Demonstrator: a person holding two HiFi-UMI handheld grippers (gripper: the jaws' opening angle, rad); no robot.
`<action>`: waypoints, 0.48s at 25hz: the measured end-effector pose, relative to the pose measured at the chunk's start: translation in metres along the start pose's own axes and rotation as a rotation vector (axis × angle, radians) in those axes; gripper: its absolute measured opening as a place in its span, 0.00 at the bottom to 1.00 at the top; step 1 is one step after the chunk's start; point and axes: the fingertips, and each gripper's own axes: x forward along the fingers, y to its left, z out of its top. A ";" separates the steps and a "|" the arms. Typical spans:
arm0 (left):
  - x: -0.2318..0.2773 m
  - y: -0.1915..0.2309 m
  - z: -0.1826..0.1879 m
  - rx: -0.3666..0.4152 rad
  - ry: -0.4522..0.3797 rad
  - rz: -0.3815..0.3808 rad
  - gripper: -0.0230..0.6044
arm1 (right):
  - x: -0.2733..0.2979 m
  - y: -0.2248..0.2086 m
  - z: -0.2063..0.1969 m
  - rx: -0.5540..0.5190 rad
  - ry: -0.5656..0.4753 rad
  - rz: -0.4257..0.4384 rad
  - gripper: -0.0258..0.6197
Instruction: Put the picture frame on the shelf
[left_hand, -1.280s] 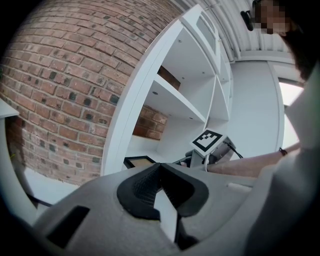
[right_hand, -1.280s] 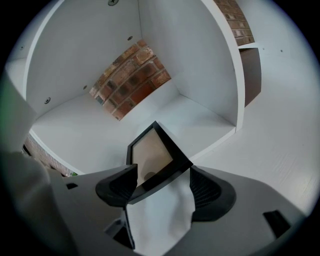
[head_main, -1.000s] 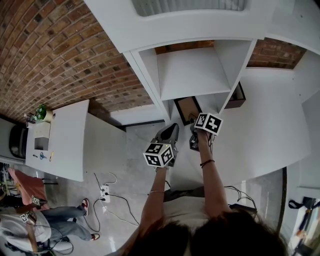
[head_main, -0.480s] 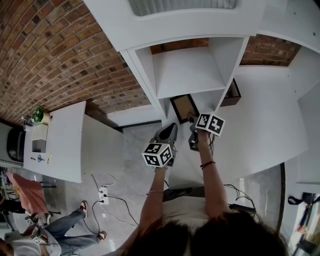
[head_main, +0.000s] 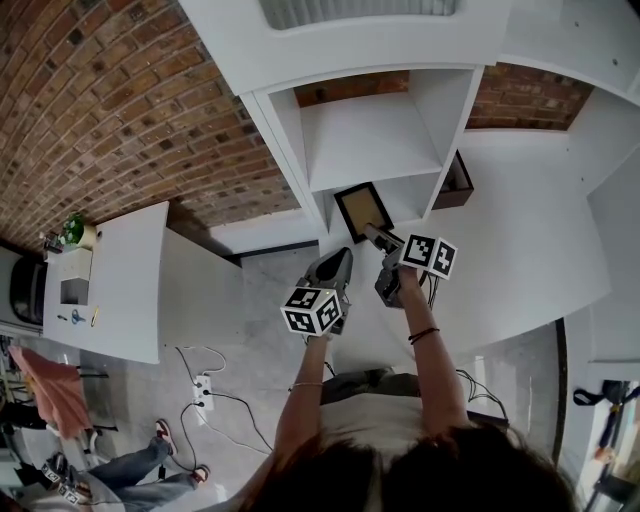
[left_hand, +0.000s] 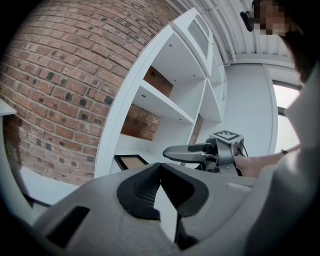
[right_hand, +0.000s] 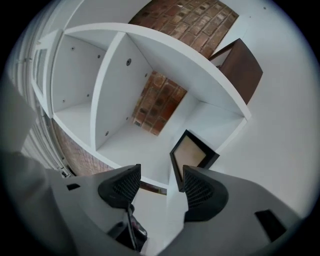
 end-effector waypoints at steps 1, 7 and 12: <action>-0.002 0.000 0.000 0.000 -0.002 0.002 0.05 | -0.003 0.005 -0.001 -0.001 0.002 0.026 0.46; -0.013 -0.008 0.001 0.014 -0.015 -0.008 0.05 | -0.027 0.017 -0.009 0.015 -0.019 0.122 0.22; -0.019 -0.020 -0.002 0.025 -0.023 -0.026 0.05 | -0.040 0.023 -0.016 0.036 -0.022 0.183 0.15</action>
